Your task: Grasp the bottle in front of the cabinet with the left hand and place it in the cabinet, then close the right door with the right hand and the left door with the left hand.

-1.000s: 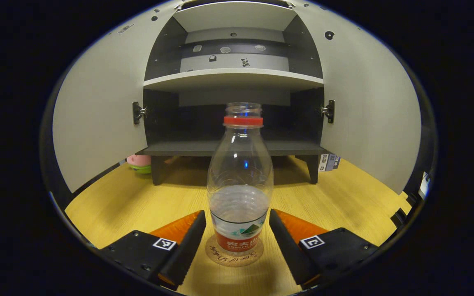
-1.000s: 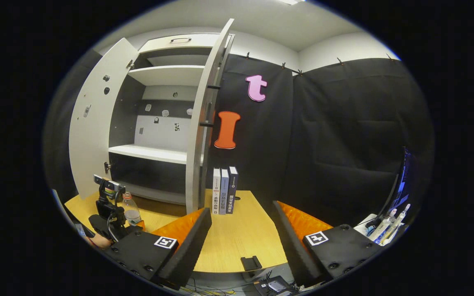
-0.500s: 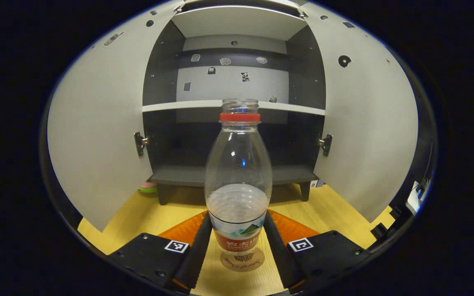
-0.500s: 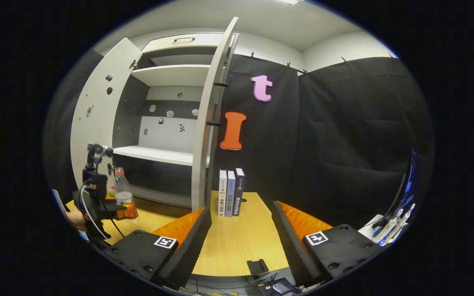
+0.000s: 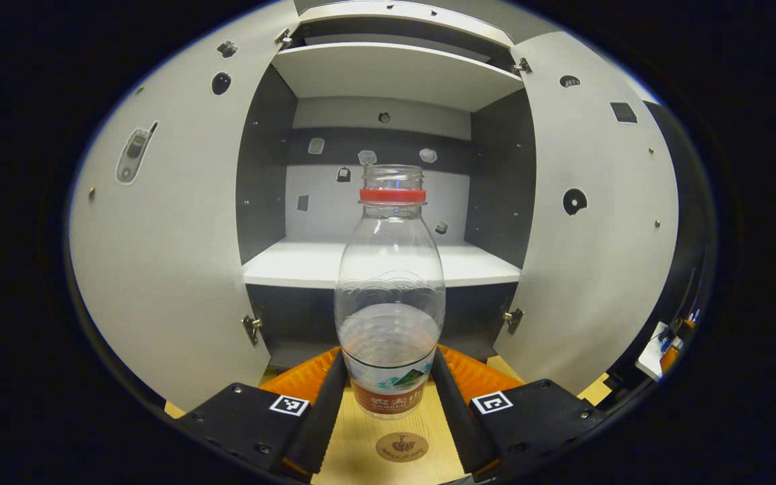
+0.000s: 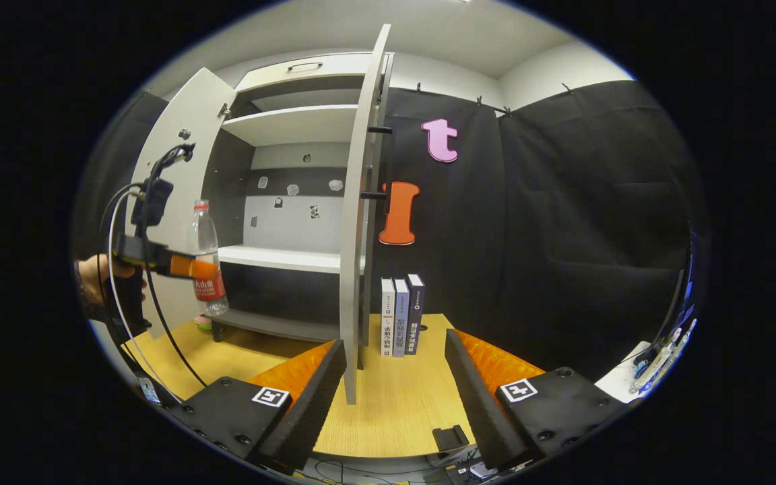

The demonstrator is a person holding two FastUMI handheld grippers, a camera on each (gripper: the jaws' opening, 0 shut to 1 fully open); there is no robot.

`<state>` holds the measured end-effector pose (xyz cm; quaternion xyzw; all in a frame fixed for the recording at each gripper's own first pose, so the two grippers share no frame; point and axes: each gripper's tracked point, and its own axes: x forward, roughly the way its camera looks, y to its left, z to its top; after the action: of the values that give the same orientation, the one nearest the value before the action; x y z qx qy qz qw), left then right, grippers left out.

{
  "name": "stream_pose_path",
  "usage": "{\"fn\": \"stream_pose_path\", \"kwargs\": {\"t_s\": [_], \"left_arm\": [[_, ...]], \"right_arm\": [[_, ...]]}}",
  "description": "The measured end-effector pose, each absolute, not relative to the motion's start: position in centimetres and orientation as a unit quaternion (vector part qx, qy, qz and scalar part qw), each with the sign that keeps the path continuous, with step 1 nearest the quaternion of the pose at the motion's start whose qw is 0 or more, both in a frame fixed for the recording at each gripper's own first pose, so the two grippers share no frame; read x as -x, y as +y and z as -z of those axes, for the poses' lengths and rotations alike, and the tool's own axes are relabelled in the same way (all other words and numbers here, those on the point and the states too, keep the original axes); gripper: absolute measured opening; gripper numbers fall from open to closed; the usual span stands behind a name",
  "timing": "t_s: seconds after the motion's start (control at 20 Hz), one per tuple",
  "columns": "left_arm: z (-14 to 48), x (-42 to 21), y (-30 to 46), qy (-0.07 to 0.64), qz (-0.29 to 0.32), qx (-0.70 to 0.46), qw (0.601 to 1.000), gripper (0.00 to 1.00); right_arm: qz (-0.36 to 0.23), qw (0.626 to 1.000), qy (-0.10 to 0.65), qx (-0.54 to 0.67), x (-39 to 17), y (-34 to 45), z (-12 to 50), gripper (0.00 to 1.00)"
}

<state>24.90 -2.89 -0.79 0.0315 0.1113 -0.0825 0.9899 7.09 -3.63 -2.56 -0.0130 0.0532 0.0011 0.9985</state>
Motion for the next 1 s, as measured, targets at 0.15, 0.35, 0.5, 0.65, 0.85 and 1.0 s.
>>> {"fn": "stream_pose_path", "kwargs": {"t_s": [0.15, 0.35, 0.5, 0.65, 0.85, 1.0], "left_arm": [[-2.3, -27.5, -3.8, 0.092, 0.096, -0.044, 0.99, 0.73], [-5.9, -31.6, -5.4, 0.065, 0.113, -0.072, 0.989, 0.73], [-6.8, -35.3, -6.3, 0.058, 0.115, -0.074, 0.989, 0.73], [-6.3, -39.0, -7.2, 0.071, 0.118, -0.07, 0.988, 0.73], [-4.9, -42.2, -8.0, 0.096, 0.118, -0.058, 0.987, 0.73], [-3.9, -43.9, -8.6, 0.107, 0.121, -0.06, 0.985, 0.75]], "right_arm": [[0.011, 0.998, 0.054, 0.003, -7.2, -4.3, 2.8, 0.98], [0.033, 0.998, 0.062, -0.001, -7.4, -5.8, 3.4, 0.97], [0.047, 0.997, 0.062, 0.001, -7.5, -6.7, 3.2, 0.97], [0.061, 0.996, 0.064, 0.003, -7.8, -7.5, 3.4, 0.97], [0.079, 0.994, 0.071, 0.0, -7.9, -8.6, 3.4, 0.97], [0.09, 0.993, 0.075, 0.002, -8.2, -9.4, 3.5, 0.97]]}}
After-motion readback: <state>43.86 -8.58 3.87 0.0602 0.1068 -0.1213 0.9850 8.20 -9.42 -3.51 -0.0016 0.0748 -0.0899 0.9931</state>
